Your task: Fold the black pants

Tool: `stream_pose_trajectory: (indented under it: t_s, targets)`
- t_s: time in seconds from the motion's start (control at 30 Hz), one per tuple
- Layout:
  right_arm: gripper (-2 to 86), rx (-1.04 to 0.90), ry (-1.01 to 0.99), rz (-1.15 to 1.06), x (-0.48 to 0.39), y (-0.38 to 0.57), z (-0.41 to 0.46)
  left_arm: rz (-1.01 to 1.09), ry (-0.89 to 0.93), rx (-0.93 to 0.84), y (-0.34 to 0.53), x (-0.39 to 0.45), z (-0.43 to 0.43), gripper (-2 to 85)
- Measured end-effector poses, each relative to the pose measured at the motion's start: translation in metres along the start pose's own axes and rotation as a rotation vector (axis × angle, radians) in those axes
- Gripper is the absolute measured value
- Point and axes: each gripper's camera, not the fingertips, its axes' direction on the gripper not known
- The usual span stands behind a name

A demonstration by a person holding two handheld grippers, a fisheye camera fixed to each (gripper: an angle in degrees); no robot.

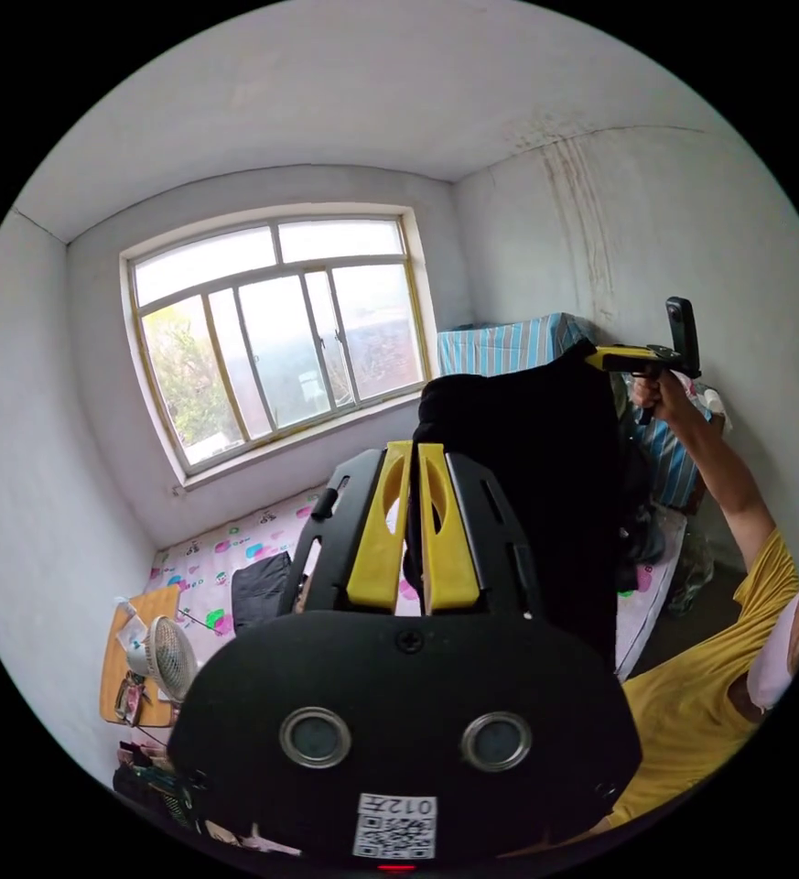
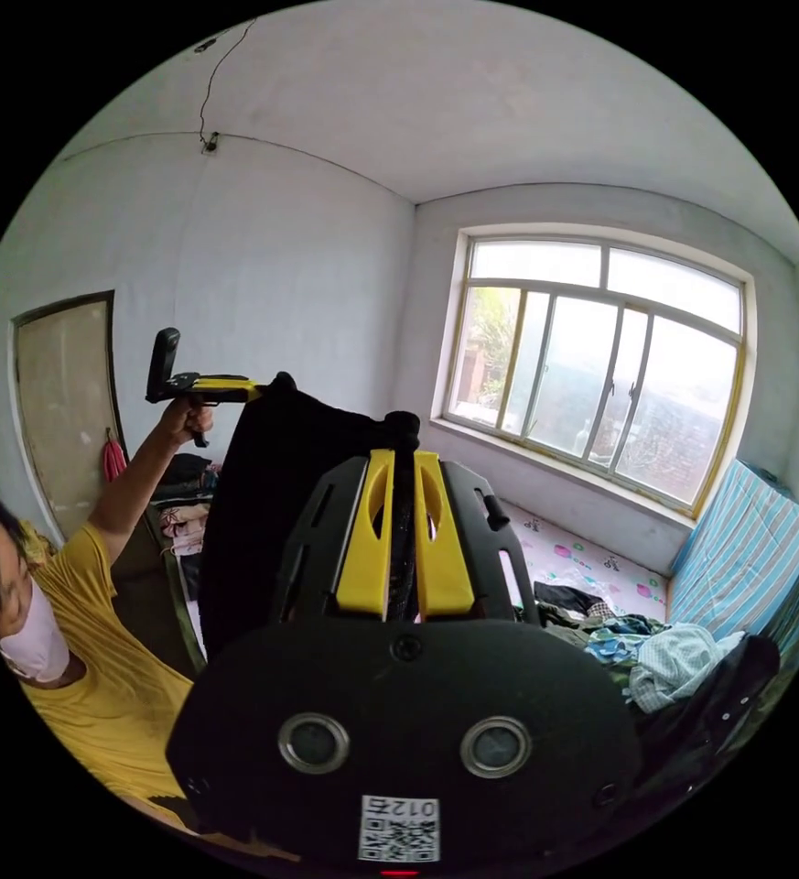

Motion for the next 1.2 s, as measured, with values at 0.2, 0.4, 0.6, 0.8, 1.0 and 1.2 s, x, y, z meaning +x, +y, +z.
stream_pose_trajectory:
  t_s: [0.2,0.4,0.6,0.8,1.0,1.2]
  targets:
    - [1.6,0.017,0.003,0.002,0.005,0.002,-0.012,0.053,-0.033,0.021,0.000,0.028,-0.013,-0.2]
    - [1.5,0.019,-0.013,-0.042,0.001,0.006,-0.026,0.078,-0.020,0.046,0.011,0.036,-0.028,-0.2]
    - [1.5,0.022,-0.100,-0.068,0.005,0.016,-0.038,0.105,0.028,0.061,0.029,0.029,-0.037,-0.2]
    - [1.7,0.095,-0.198,-0.106,0.020,0.018,-0.056,0.135,0.128,0.163,0.040,0.005,-0.058,-0.2]
    - [1.8,0.146,-0.267,-0.082,0.063,0.032,-0.031,0.155,0.148,0.203,0.047,-0.030,-0.043,-0.1]
    - [1.8,-0.039,-0.307,0.082,0.145,0.093,0.107,-0.023,0.175,-0.045,0.089,-0.111,0.090,-0.2]
